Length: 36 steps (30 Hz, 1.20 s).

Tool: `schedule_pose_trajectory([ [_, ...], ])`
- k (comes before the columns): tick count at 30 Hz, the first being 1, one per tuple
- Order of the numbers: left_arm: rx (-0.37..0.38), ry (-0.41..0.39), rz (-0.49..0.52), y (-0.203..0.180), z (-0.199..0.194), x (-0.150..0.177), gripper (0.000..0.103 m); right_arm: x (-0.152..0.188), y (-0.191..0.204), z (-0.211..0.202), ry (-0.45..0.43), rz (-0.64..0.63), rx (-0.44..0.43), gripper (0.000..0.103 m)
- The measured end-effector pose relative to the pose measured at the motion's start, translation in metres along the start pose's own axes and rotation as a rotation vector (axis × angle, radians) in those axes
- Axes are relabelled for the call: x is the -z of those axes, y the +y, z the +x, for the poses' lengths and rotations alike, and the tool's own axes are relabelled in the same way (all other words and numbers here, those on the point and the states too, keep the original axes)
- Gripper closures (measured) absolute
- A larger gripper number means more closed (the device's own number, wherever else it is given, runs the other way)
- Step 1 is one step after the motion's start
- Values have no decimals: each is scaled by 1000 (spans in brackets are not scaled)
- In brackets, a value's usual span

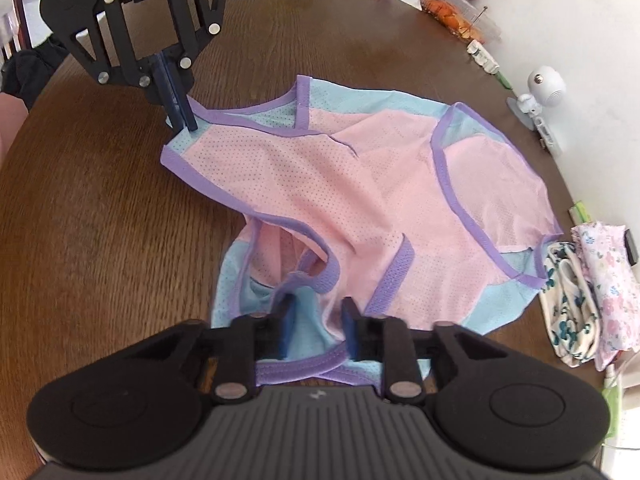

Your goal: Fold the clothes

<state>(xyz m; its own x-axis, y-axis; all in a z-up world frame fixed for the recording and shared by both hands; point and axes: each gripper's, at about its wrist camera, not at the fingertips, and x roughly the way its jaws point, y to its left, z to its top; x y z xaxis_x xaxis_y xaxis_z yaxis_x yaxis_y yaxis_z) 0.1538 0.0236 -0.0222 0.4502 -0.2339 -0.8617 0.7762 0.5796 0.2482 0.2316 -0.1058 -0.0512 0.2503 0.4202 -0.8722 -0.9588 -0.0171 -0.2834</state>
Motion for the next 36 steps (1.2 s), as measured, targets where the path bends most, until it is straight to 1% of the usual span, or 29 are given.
schedule_pose_trajectory([
  [1, -4, -4, -8, 0, 0, 1, 102, -2, -1, 1, 7, 11, -12, 97],
  [2, -25, -24, -15, 0, -2, 1, 102, -3, 1, 1, 15, 12, 5, 100],
  [4, -76, -73, -39, -2, -8, 2, 102, -2, 8, -5, 9, 5, 63, 101],
  [5, -114, -96, -56, -4, -11, 2, 102, -1, 11, -9, 1, 4, 93, 101],
  [9, -249, -182, -148, -8, -37, 3, 103, 2, 23, -51, -83, 32, 247, 101],
  [12, -336, -238, -202, -6, -70, -1, 103, -3, 31, -90, -120, 42, 376, 101],
  [14, -391, -276, -227, -5, -96, -5, 103, -8, 34, -113, -139, 56, 431, 101],
  [17, -399, -321, -202, -8, -119, -12, 102, -18, 38, -145, -170, 81, 484, 101],
  [18, -385, -327, -198, -11, -121, -14, 99, -21, 41, -151, -181, 83, 494, 101],
  [19, -339, -314, -188, -17, -119, -16, 92, -25, 44, -157, -189, 82, 505, 101],
  [20, -299, -304, -171, -23, -115, -17, 88, -28, 47, -159, -190, 76, 516, 101],
  [21, -281, -286, -145, -32, -105, -19, 79, -32, 51, -159, -189, 68, 527, 101],
  [22, -265, -268, -119, -41, -95, -20, 72, -35, 55, -160, -188, 63, 535, 101],
  [23, -250, -250, -93, -50, -86, -22, 68, -38, 57, -160, -188, 62, 539, 101],
  [24, -250, -234, -62, -58, -75, -24, 68, -41, 60, -160, -190, 59, 541, 101],
  [27, -318, -199, 6, -71, -48, -30, 67, -51, 68, -161, -195, 42, 549, 101],
  [30, -368, -195, 24, -71, -29, -35, 67, -57, 72, -163, -201, 36, 545, 101],
  [32, -388, -196, 26, -68, -21, -39, 67, -60, 72, -163, -202, 38, 544, 101],
  [34, -423, -191, 39, -66, -12, -41, 65, -63, 72, -162, -204, 44, 542, 101],
  [36, -442, -195, 37, -65, -7, -43, 68, -65, 72, -163, -208, 55, 540, 101],
])
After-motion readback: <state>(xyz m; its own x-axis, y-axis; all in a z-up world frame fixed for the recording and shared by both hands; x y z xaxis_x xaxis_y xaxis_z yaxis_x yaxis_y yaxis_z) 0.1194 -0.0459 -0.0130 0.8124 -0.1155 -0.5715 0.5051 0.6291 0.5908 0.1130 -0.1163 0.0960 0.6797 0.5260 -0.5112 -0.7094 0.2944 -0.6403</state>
